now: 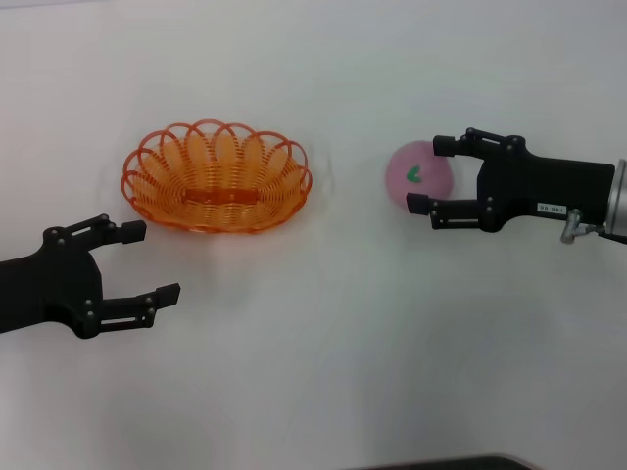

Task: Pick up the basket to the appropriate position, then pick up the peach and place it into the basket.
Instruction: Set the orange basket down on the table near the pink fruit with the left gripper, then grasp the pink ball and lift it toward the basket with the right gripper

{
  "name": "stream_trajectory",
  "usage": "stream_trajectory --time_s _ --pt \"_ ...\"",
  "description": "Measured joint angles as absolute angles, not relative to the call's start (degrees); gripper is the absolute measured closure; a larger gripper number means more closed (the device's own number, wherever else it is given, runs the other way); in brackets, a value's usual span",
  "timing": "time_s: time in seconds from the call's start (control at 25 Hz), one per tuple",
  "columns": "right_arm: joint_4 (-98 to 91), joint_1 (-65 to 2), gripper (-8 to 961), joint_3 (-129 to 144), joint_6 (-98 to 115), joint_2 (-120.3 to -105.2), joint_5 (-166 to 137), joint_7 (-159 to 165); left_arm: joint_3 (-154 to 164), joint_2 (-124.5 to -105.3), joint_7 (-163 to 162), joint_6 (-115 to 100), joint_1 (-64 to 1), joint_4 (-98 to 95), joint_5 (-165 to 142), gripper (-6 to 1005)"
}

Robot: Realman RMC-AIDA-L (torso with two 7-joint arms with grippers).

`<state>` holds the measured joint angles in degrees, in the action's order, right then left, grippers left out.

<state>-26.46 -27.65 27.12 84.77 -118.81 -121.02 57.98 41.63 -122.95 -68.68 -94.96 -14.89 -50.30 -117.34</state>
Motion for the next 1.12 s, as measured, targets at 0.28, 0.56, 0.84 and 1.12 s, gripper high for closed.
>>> stream_trajectory --time_s 0.28,0.56,0.84,1.12 --pt "-29.2 -30.4 13 27.2 91.1 -117.75 -119.5 77.7 40.9 -123.13 -68.8 -95.2 -14.4 -49.3 -116.9 114" --pt "-32.5 -33.4 13 32.1 93.4 -114.22 -119.8 101.2 40.8 -123.14 -68.8 -95.5 -14.4 -48.9 -116.8 113" --pt "-38.5 -36.0 13 40.0 94.7 -110.0 -120.4 121.5 40.8 -123.08 -70.6 -96.6 -14.6 -48.9 -116.8 113" --pt "-48.9 -39.7 13 42.8 95.5 -110.43 -129.2 137.2 40.8 -122.92 -71.2 -97.0 -14.9 -48.9 -116.9 113"
